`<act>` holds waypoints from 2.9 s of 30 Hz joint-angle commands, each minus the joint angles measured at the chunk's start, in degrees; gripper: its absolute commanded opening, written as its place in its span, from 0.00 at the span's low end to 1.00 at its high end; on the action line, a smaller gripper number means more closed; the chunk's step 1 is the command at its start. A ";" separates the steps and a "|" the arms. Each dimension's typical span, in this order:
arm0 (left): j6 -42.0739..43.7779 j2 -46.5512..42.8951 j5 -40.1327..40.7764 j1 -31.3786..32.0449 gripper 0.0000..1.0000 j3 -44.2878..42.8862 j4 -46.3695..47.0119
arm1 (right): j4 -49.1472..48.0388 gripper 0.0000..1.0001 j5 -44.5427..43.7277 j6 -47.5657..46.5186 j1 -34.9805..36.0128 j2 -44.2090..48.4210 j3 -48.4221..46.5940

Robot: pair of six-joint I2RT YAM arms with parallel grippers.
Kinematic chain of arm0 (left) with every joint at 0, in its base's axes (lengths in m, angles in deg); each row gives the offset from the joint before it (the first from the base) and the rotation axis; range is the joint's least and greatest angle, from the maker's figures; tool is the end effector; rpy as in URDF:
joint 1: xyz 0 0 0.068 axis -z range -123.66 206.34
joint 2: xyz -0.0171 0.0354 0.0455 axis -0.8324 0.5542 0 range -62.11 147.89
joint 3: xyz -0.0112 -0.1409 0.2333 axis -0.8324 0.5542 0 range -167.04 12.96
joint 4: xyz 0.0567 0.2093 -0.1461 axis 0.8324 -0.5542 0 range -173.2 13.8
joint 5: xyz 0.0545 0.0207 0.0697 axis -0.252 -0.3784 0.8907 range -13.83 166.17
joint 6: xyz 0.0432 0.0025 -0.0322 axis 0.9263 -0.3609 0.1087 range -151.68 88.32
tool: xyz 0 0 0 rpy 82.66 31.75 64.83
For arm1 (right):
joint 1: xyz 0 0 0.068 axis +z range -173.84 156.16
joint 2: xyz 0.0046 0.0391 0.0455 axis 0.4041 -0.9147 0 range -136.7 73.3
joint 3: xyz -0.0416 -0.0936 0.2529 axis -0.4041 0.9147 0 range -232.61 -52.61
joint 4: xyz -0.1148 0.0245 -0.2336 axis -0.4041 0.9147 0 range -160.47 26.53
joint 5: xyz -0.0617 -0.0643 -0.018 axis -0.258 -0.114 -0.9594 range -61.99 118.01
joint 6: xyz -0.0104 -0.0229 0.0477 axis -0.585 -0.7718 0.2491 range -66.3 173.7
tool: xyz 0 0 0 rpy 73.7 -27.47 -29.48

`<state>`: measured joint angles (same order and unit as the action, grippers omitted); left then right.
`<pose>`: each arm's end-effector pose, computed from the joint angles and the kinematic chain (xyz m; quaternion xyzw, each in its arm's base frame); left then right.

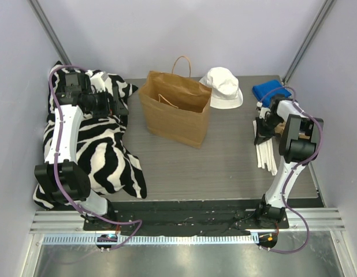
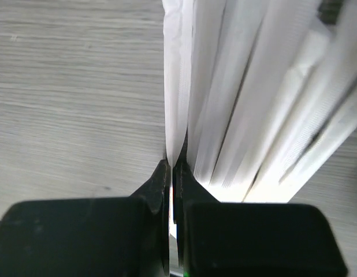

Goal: Pack the takeout coffee

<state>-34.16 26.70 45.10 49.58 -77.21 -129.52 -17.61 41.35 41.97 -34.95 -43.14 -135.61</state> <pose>0.3223 0.0197 0.3609 0.0135 0.9149 -0.2414 0.3232 0.3765 -0.0656 0.1565 -0.0090 0.9927 0.1074 0.0544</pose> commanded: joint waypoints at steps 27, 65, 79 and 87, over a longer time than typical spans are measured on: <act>-4.11 -3.38 -4.79 -4.04 1.00 1.93 6.21 | -26.14 0.01 23.14 21.22 24.81 16.78 -58.49; -3.67 -6.29 -8.75 -3.96 1.00 7.03 6.21 | -6.19 0.01 -22.83 -15.26 52.77 5.09 -48.13; -1.91 -6.46 -8.22 -3.96 1.00 5.88 3.31 | -3.12 0.05 -20.38 -12.27 51.72 5.44 -42.15; -1.74 -6.64 -8.22 -3.96 1.00 5.45 2.78 | 0.22 0.36 -18.71 -11.13 51.28 4.56 -44.79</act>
<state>-36.98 21.50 38.36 45.73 -69.32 -126.35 -18.84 21.31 29.71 16.70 -38.24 -177.47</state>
